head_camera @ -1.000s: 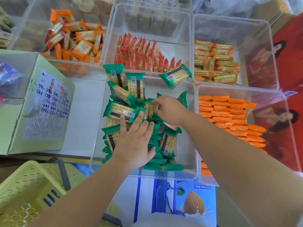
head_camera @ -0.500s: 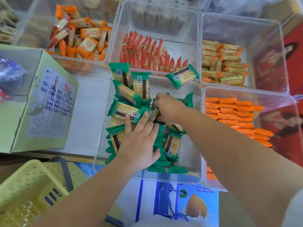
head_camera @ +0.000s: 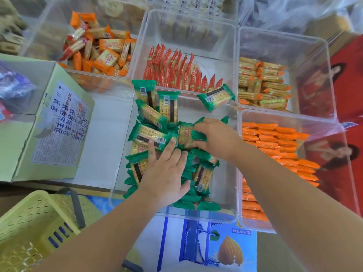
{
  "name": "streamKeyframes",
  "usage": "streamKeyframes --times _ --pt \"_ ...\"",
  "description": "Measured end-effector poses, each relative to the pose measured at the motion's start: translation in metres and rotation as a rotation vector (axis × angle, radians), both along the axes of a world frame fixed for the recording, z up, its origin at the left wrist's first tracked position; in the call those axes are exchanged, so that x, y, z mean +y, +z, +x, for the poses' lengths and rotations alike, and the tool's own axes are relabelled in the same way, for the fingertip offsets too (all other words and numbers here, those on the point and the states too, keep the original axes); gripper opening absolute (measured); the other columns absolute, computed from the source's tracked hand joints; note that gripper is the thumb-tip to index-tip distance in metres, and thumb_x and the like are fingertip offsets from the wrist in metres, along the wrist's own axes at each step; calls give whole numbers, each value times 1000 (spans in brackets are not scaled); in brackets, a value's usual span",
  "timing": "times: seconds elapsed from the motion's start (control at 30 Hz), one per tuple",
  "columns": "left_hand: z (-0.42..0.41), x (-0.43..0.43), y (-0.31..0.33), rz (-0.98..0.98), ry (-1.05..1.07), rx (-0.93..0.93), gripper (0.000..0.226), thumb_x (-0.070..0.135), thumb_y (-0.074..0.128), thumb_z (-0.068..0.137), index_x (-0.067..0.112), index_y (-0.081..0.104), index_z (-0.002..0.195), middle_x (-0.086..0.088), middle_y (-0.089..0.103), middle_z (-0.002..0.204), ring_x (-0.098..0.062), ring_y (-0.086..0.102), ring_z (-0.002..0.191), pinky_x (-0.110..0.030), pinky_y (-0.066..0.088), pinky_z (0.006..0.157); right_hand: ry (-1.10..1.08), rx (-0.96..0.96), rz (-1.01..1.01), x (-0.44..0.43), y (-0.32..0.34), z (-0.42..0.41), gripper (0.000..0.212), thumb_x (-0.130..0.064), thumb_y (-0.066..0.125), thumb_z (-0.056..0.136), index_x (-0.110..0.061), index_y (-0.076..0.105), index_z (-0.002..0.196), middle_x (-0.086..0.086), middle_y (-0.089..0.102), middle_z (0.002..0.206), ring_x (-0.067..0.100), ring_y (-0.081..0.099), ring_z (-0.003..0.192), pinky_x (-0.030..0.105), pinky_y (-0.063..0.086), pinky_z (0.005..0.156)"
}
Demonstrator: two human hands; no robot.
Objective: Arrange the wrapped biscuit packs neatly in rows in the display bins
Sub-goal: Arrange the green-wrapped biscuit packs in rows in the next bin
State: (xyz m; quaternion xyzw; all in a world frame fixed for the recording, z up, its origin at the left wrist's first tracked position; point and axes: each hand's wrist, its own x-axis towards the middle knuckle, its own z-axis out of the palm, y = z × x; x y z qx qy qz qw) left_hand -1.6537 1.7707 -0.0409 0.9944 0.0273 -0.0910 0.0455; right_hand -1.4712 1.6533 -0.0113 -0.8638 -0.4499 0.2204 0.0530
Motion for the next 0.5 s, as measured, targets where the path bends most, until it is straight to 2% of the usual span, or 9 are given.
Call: streamKeyframes --times 0.13,0.23,0.33,0.4,0.5 --pt "3 -2 4 43 -4 32 80 67 39 86 14 50 144 -7 54 141 -30 24 148 -72 -9 111 50 -53 -118 6 1 -8 39 -43 62 95 -22 59 128 6 55 114 29 59 103 42 53 79" --pt "3 -4 5 68 -6 39 81 66 36 88 13 44 148 -6 51 144 -31 21 149 -71 -14 111 29 -34 -166 17 -1 -13 36 -39 65 94 -19 61 124 9 55 111 31 61 99 43 55 80" --pt "0 -4 5 78 1 43 82 65 37 89 10 41 150 -7 50 146 -30 18 151 -72 -10 113 15 37 -185 23 -5 -16 37 -25 65 93 -13 62 128 13 64 112 32 62 102 41 54 83" --pt "-3 -4 5 67 9 39 81 64 40 89 9 40 150 -8 48 148 -29 17 152 -71 -7 115 17 99 -213 25 -7 -17 32 -16 59 93 -8 63 124 15 67 110 32 62 99 43 55 84" --pt "-8 -3 4 32 11 -9 80 59 51 88 8 42 149 -10 46 151 -29 20 151 -70 0 116 -5 216 -219 28 -5 -15 32 -23 53 97 -3 65 118 18 67 109 34 61 99 43 52 85"
